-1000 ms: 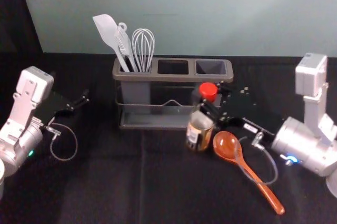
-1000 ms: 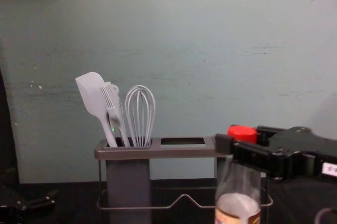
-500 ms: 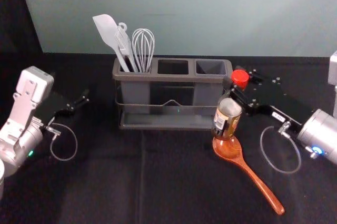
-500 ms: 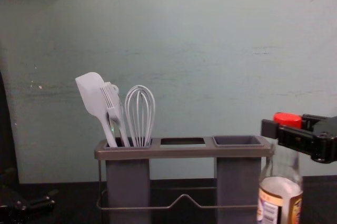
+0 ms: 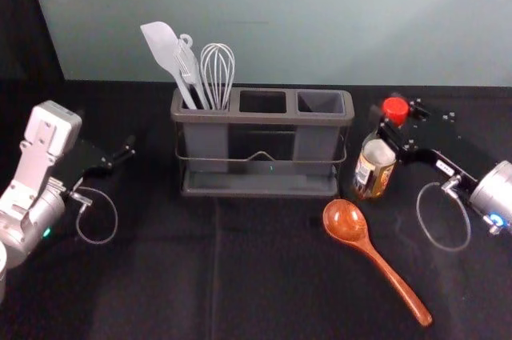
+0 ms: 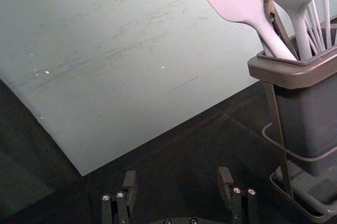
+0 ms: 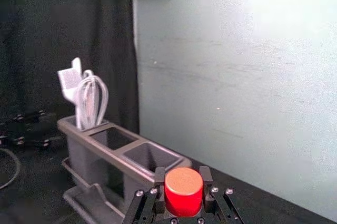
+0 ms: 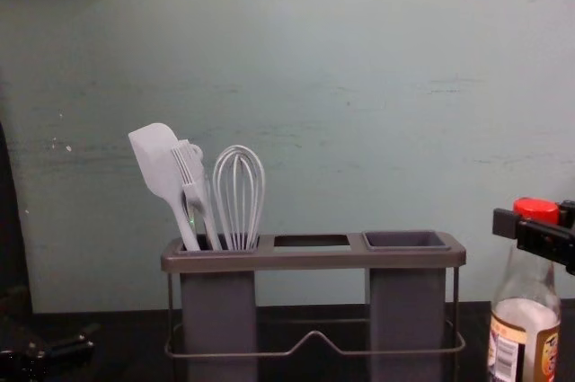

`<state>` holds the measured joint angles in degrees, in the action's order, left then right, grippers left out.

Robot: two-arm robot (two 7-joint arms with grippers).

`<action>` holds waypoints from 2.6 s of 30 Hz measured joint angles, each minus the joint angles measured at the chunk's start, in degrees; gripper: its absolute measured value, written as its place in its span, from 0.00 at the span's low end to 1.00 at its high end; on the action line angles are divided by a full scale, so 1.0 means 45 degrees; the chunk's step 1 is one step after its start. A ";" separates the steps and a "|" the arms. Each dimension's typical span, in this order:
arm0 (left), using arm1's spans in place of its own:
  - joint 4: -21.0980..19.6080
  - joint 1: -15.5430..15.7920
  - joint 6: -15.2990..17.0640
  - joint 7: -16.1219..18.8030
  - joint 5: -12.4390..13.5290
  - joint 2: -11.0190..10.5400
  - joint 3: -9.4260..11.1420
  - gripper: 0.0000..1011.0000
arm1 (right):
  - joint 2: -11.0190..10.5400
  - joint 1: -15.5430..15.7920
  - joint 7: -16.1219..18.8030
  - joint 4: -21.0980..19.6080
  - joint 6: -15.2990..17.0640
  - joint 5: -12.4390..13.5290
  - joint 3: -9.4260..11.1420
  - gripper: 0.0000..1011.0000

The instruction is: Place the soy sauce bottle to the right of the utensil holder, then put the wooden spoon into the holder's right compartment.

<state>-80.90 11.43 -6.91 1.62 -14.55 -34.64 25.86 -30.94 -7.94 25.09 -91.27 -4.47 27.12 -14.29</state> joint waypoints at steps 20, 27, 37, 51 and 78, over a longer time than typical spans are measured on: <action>0.0000 0.0001 0.0000 0.0000 0.0000 0.0000 0.0000 0.99 | 0.1851 -0.0941 0.0162 0.2830 -0.1798 -0.0348 0.0386 0.39; 0.0000 0.0001 0.0000 0.0000 0.0000 0.0000 0.0000 0.99 | 0.2122 -0.1138 0.0353 0.3372 -0.2024 -0.0380 0.0396 0.39; 0.0000 0.0001 0.0000 0.0000 0.0000 0.0000 0.0000 0.99 | 0.2436 -0.1226 0.0452 0.3800 -0.2460 -0.0446 0.0528 0.39; 0.0000 0.0001 0.0000 0.0000 0.0000 0.0000 0.0000 0.99 | 0.2579 -0.1276 0.0619 0.3957 -0.2540 -0.0516 0.0563 0.64; 0.0000 0.0000 0.0000 0.0000 0.0000 0.0000 0.0001 0.99 | 0.1142 0.0596 -0.0050 -0.0356 -0.0645 -0.1586 0.0458 0.99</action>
<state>-80.90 11.43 -6.91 1.62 -14.55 -34.65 25.87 -25.81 -5.26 24.87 -92.87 -7.37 19.98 -12.23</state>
